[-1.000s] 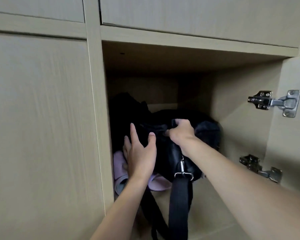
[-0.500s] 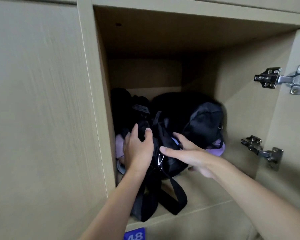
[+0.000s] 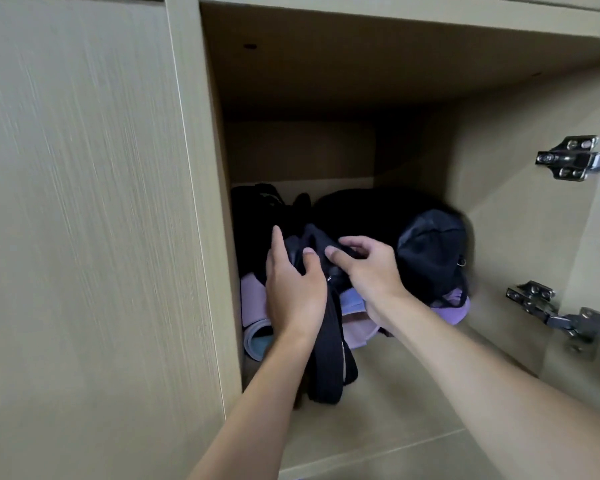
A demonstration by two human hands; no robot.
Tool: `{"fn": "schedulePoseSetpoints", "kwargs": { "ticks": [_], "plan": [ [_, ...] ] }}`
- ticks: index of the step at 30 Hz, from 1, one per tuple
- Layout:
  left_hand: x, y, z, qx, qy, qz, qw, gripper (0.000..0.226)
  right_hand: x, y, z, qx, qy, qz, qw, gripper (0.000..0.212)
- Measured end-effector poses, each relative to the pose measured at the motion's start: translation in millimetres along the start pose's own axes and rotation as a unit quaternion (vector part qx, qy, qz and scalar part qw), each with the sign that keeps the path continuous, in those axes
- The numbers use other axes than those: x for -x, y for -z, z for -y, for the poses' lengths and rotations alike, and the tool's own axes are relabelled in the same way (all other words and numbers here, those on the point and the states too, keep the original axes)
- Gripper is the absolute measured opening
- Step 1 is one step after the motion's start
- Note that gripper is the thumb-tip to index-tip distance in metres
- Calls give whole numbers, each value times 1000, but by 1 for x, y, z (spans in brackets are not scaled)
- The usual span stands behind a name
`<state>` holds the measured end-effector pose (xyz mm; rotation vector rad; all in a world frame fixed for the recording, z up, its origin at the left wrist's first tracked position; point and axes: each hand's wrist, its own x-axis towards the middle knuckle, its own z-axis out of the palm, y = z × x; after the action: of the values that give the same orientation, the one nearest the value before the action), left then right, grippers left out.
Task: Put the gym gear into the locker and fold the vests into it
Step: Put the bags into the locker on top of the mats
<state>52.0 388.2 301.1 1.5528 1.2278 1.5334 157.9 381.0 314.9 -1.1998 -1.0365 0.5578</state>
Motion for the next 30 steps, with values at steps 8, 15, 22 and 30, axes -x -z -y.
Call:
{"fn": "schedulePoseSetpoints", "kwargs": {
  "ticks": [8, 15, 22, 30],
  "plan": [
    [10, -6, 45, -130, -16, -73, 989, 66, 33, 22, -43, 43, -52, 65, 996, 45],
    [20, 0, 44, -111, 3, -74, 991, 67, 72, 42, -65, 236, -113, 250, 932, 68],
    [30, 6, 29, -123, 20, -14, 992, 84, 80, 7, -84, 194, -38, 200, 960, 49],
    [15, 3, 17, -62, 13, -53, 997, 70, 52, 5, -60, 132, 21, 60, 989, 33]
  ]
}}
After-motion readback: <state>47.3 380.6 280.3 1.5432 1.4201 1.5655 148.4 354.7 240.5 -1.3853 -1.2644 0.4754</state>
